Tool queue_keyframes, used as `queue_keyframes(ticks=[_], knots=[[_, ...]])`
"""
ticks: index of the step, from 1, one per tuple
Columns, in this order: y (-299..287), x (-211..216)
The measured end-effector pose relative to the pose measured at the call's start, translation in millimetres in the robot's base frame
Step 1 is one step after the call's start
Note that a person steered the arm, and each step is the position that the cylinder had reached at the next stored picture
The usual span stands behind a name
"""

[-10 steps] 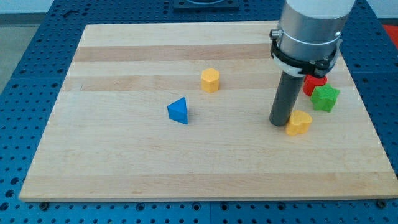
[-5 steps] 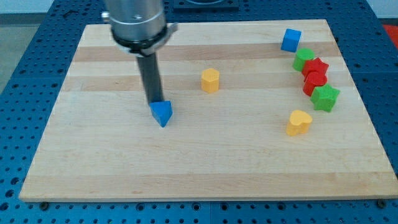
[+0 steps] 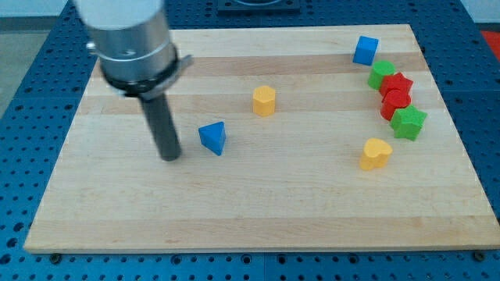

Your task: Slide the blue triangle towards the bottom center

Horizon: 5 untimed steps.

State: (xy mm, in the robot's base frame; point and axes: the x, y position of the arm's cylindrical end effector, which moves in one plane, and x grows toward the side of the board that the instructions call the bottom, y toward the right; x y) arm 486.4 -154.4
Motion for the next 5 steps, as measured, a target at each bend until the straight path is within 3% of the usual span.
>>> queue_keyframes(ticks=[1,2,3,5], knots=[[-31.7,-6.4],[-20.5,-32.8],[15.4,-48.9],[126.1,-2.1]])
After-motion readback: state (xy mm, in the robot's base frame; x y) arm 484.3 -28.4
